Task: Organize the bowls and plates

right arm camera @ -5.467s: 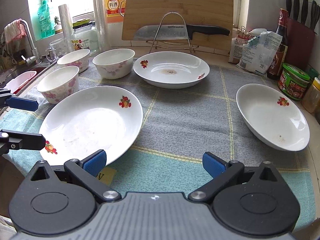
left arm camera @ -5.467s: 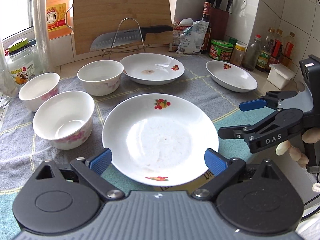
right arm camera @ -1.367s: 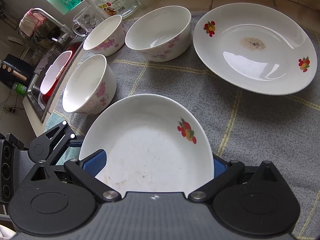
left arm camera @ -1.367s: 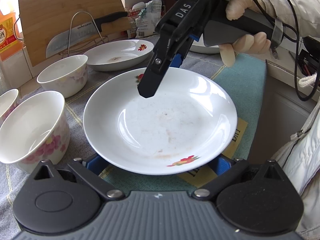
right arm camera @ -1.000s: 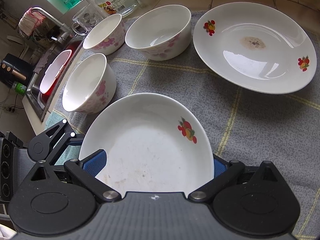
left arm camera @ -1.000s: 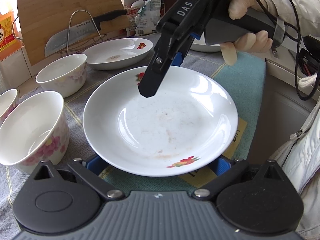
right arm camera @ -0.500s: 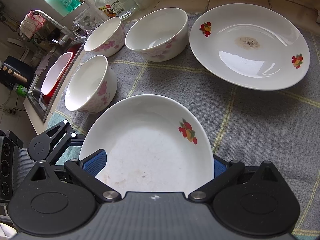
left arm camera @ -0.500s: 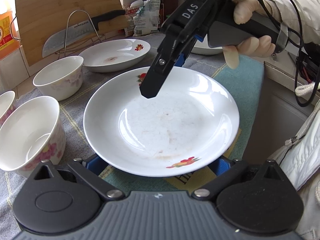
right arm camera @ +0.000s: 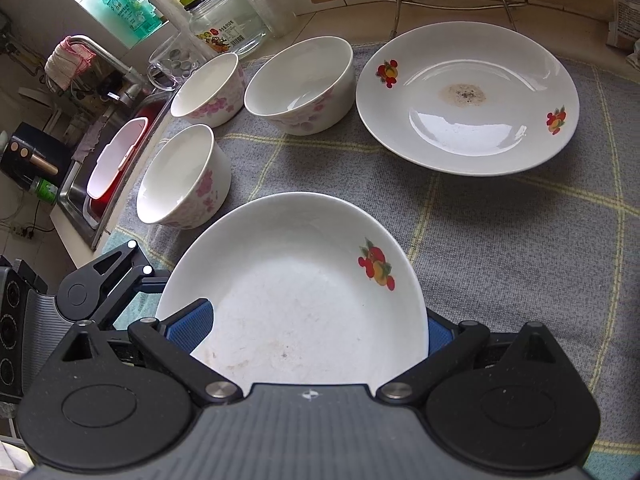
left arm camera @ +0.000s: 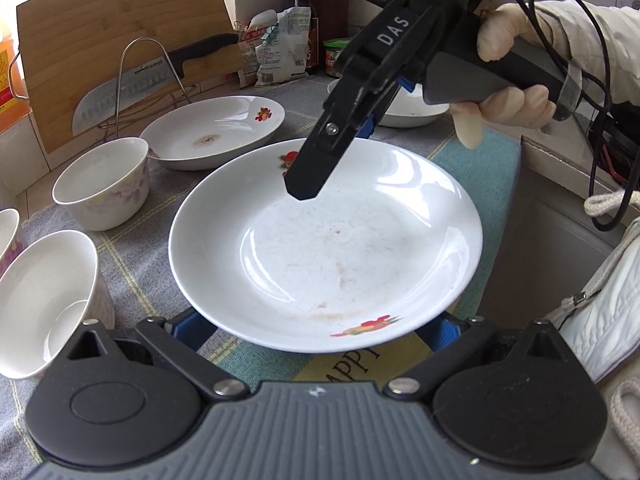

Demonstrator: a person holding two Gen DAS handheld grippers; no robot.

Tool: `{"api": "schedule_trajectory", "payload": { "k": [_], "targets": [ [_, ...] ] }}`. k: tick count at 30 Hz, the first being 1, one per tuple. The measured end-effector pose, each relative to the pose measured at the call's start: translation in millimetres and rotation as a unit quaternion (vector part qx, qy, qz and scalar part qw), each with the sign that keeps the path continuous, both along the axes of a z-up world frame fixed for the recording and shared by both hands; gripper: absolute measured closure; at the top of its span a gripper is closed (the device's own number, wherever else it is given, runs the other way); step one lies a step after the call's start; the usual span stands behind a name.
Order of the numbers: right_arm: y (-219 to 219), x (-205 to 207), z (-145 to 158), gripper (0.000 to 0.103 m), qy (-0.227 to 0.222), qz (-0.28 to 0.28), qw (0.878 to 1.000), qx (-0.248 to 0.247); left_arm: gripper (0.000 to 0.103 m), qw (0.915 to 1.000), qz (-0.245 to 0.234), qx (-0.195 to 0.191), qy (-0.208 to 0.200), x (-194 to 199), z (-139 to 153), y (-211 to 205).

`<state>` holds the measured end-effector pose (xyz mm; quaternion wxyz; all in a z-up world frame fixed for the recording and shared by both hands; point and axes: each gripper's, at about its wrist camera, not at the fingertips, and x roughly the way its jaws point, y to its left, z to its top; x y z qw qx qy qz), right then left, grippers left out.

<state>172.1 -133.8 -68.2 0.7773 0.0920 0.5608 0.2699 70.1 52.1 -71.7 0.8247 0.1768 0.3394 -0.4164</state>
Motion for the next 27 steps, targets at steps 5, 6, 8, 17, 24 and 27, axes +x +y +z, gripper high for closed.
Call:
{"api": "schedule_trajectory", "payload": {
  "k": [5, 6, 8, 17, 24, 27],
  "targets": [
    [-10.9, -4.2, 5.8, 0.000, -0.006, -0.003, 1.000, 0.002, 0.001, 1.0000, -0.001, -0.002, -0.002, -1.9, 4.4, -10.0],
    [-13.6, -5.1, 6.7, 0.000, -0.007, -0.003, 1.000, 0.002, 0.001, 1.0000, -0.002, -0.002, -0.003, -2.3, 5.4, -12.8],
    [-18.6, -6.4, 8.5, 0.000, -0.010, -0.005, 1.000, 0.002, 0.001, 1.0000, -0.004, -0.002, -0.003, -2.4, 6.9, -18.0],
    [-44.0, -9.5, 14.3, 0.000, -0.018, -0.014, 1.000, 0.004, 0.001, 0.9999, -0.012, -0.002, -0.004, 0.9, 13.0, -42.5],
    [-67.7, -9.8, 18.6, 0.000, -0.025, -0.025, 0.999, 0.004, 0.001, 0.9997, -0.022, -0.005, -0.002, 8.4, 16.4, -65.6],
    [-80.2, -9.9, 20.0, 0.000, -0.028, -0.030, 0.999, 0.002, 0.001, 0.9996, -0.028, -0.006, -0.004, 12.7, 18.0, -77.8]
  ]
}}
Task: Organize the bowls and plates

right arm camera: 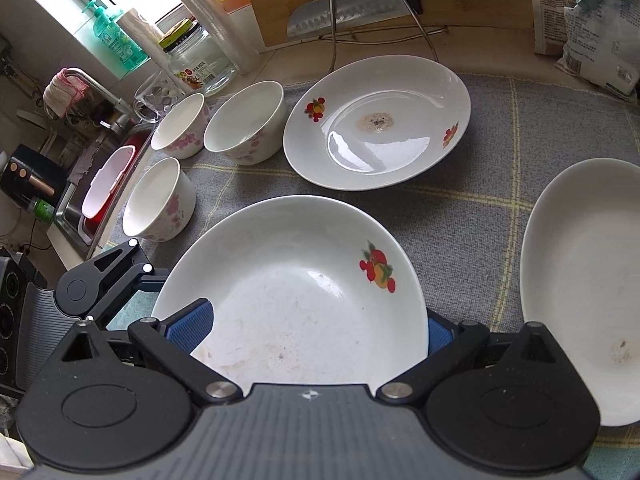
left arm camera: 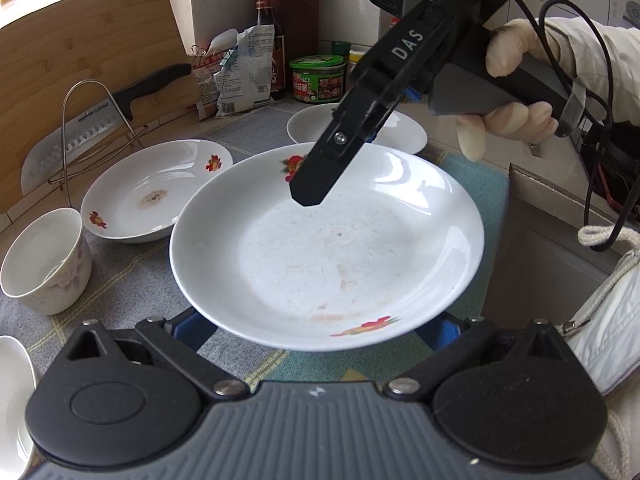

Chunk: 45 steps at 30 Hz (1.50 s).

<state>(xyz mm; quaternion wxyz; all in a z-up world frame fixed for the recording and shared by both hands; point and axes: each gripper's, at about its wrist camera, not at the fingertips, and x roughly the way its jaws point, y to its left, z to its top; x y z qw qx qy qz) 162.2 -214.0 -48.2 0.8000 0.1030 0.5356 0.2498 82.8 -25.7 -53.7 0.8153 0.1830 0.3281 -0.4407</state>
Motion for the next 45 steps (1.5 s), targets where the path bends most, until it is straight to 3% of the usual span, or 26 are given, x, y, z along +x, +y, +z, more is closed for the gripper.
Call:
{"api": "schedule_trajectory", "payload": {
  "k": [24, 45],
  "targets": [
    [-102.1, 6.6, -0.6, 0.000, -0.012, -0.047, 0.999, 0.000, 0.001, 0.9987, -0.050, 0.008, -0.005, 37.8, -0.7, -91.3],
    [-161.8, 22.0, -19.0, 0.000, -0.009, -0.091, 0.996, 0.003, 0.001, 0.9966, -0.081, 0.013, 0.004, 71.7, -11.4, -144.7]
  ]
}}
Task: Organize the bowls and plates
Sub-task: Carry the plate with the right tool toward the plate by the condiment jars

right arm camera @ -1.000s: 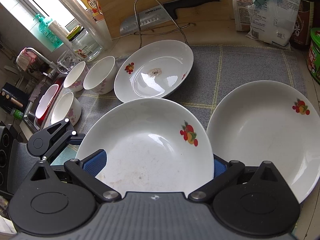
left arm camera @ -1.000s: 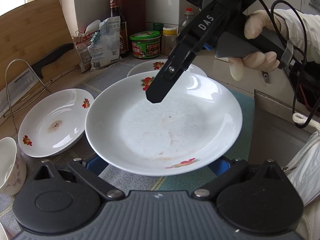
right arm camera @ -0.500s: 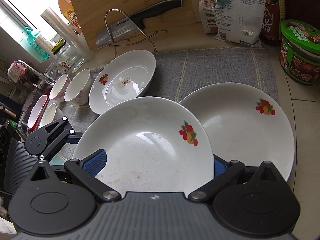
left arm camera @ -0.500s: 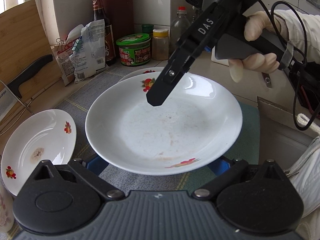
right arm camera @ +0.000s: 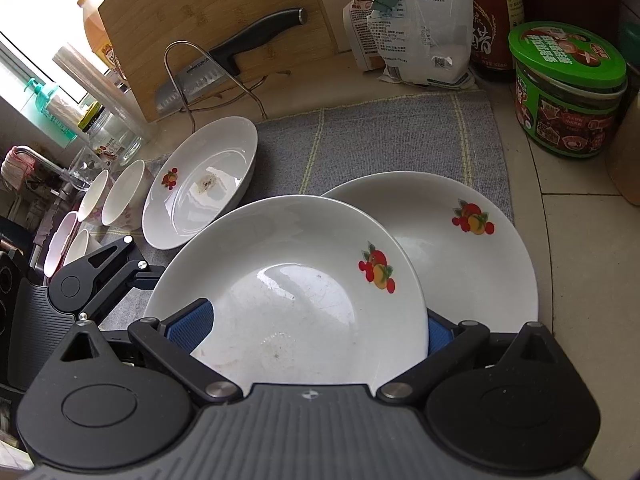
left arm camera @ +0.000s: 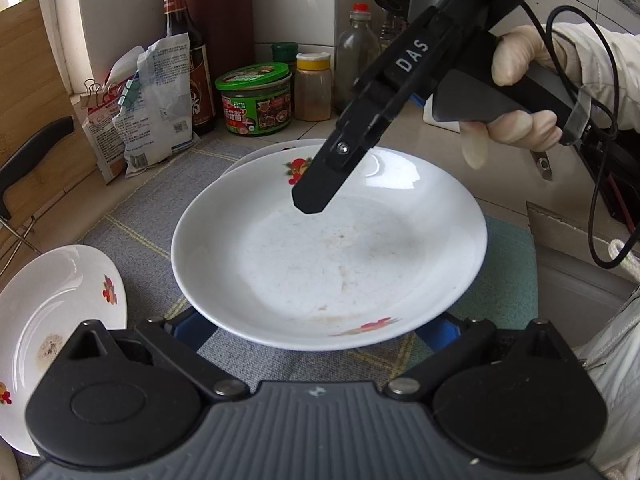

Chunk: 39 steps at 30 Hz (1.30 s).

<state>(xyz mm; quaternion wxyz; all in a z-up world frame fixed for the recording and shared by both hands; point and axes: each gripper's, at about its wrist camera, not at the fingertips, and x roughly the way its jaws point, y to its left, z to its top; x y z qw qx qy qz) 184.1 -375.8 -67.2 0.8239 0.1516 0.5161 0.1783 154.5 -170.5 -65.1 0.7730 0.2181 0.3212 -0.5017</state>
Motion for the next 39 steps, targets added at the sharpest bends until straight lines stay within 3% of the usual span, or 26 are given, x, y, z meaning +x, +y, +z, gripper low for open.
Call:
{"api": "schedule_trajectory", "payload": {
  "k": [39],
  "targets": [
    [-37.8, 6.2, -20.7, 0.000, 0.012, -0.045, 0.999, 0.006, 0.001, 0.9996, -0.025, 0.011, 0.001, 23.3, -14.4, -30.7]
  ]
}}
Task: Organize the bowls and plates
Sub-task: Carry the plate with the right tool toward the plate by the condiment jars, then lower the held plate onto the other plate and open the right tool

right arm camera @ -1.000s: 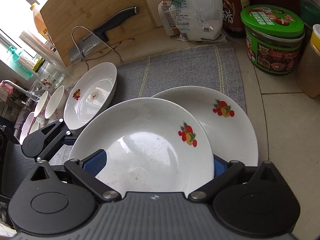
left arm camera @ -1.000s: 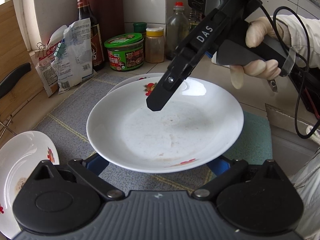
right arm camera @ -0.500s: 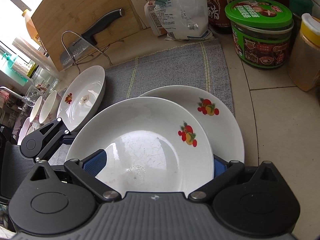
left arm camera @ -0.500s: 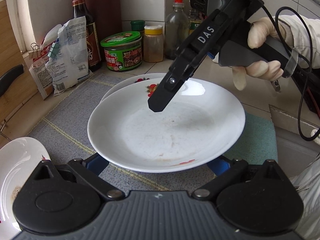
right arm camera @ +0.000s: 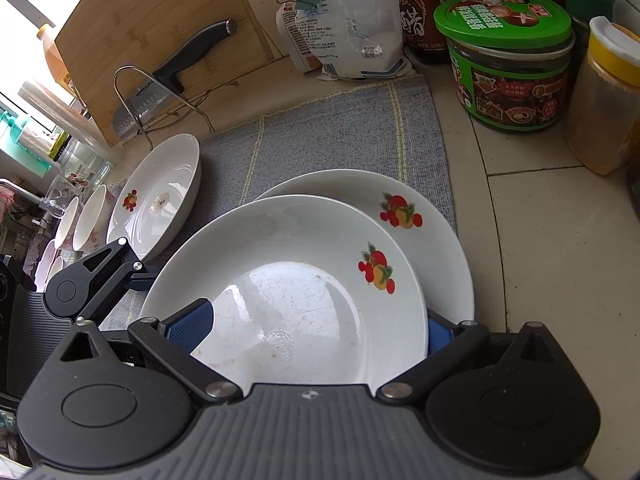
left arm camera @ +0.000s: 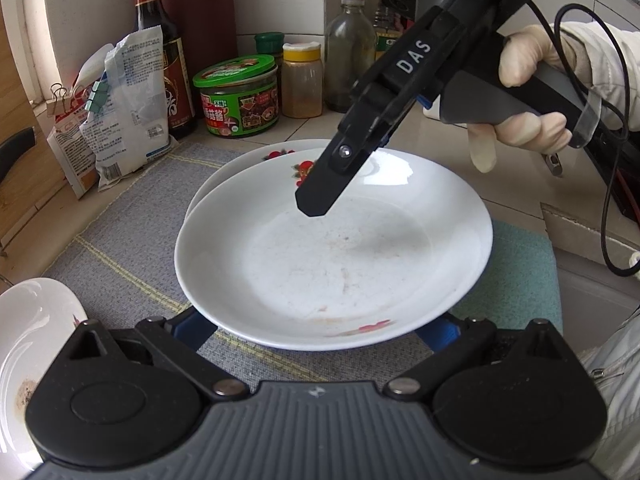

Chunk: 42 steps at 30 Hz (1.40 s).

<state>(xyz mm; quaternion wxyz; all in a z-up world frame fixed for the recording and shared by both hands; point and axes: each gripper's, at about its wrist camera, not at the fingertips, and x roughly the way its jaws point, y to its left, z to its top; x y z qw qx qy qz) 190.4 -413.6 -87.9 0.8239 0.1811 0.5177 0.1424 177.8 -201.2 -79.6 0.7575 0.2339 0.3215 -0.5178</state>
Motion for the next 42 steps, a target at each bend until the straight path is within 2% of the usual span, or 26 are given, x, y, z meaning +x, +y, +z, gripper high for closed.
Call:
{"api": "schedule_trajectory", "payload": {
  "k": [21, 42],
  "targets": [
    [-1.7, -5.8, 0.8, 0.000, 0.001, -0.008, 1.000, -0.003, 0.001, 0.9999, -0.003, 0.006, -0.008, -2.0, 0.9, -0.2],
    [-7.2, -19.9, 10.1, 0.000, -0.011, -0.035, 0.999, -0.016, 0.001, 0.9998, 0.007, -0.006, -0.018, -5.4, 6.9, 2.7]
  ]
}}
